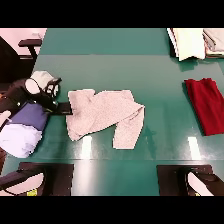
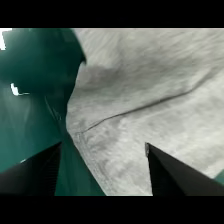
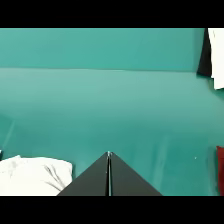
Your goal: Fold the shirts.
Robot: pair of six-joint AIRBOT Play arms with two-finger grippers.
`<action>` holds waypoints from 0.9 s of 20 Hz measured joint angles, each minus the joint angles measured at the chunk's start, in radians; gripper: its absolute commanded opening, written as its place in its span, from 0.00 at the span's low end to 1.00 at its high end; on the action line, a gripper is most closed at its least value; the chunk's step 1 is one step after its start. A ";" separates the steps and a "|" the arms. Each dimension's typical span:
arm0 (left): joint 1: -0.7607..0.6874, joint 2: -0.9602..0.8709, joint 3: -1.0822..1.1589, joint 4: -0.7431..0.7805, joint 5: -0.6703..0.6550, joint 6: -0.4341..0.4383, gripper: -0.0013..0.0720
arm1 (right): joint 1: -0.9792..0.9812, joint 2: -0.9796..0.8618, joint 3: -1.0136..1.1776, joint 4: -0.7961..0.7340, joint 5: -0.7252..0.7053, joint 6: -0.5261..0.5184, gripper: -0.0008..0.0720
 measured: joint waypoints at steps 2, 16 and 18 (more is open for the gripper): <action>0.003 0.002 -0.053 -0.009 0.029 0.002 0.85 | 0.006 -0.013 0.000 0.007 0.000 0.000 0.03; 0.007 0.095 0.017 -0.093 0.134 0.011 0.04 | -0.002 -0.068 -0.006 0.011 0.124 0.000 0.03; 0.006 0.122 0.088 -0.073 0.129 0.011 0.04 | -0.020 -0.097 -0.048 0.011 0.207 0.000 0.06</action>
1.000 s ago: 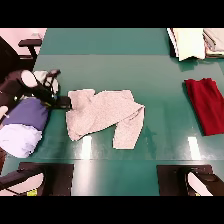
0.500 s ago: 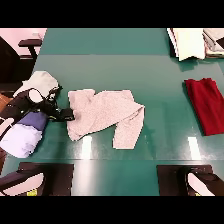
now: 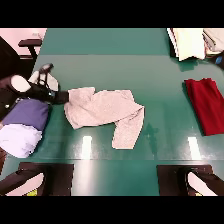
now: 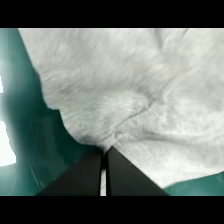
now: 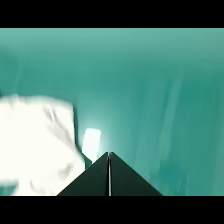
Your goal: Fold the shirts.
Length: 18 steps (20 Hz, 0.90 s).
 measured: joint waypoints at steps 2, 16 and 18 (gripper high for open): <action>0.000 0.016 0.057 0.015 -0.003 0.000 0.04 | -0.006 -0.025 -0.093 0.001 0.040 0.000 0.63; 0.000 0.032 0.129 0.036 -0.019 -0.003 0.04 | 0.335 -0.343 -0.689 0.285 -0.322 -0.111 0.32; 0.000 0.032 0.129 0.035 -0.019 -0.003 0.04 | 0.367 -0.372 -0.662 0.297 -0.369 -0.115 0.21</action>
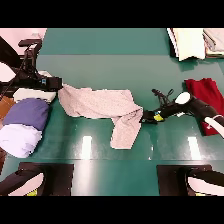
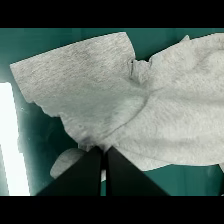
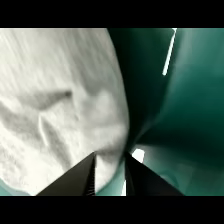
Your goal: Fold the shirts.
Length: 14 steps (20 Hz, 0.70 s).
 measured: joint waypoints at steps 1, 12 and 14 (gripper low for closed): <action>0.000 0.000 0.000 0.000 0.000 0.000 0.04 | 0.010 -0.010 0.016 0.003 -0.018 -0.003 0.03; 0.000 0.130 0.374 0.002 -0.057 0.003 0.04 | -0.125 0.256 0.432 -0.258 0.105 -0.005 0.03; 0.000 0.173 0.515 0.000 -0.060 0.003 0.04 | -0.180 0.346 0.537 -0.296 0.166 -0.004 0.03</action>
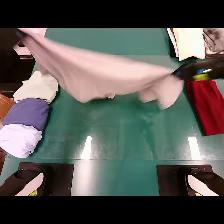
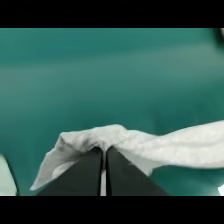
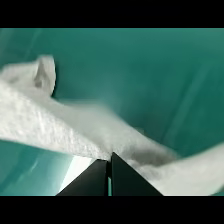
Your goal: Fold the shirts.
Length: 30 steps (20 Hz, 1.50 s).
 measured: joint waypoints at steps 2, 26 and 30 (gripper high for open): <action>0.000 0.032 0.135 -0.005 -0.007 0.000 0.04 | -0.048 0.080 0.092 -0.020 0.056 0.002 0.03; 0.001 -0.528 -0.142 0.006 -0.053 0.019 0.05 | -0.002 -0.409 0.044 -0.047 0.201 0.097 0.03; 0.002 -0.581 -0.141 0.009 0.026 0.023 0.76 | 0.002 -0.537 0.182 -0.047 0.156 0.087 0.49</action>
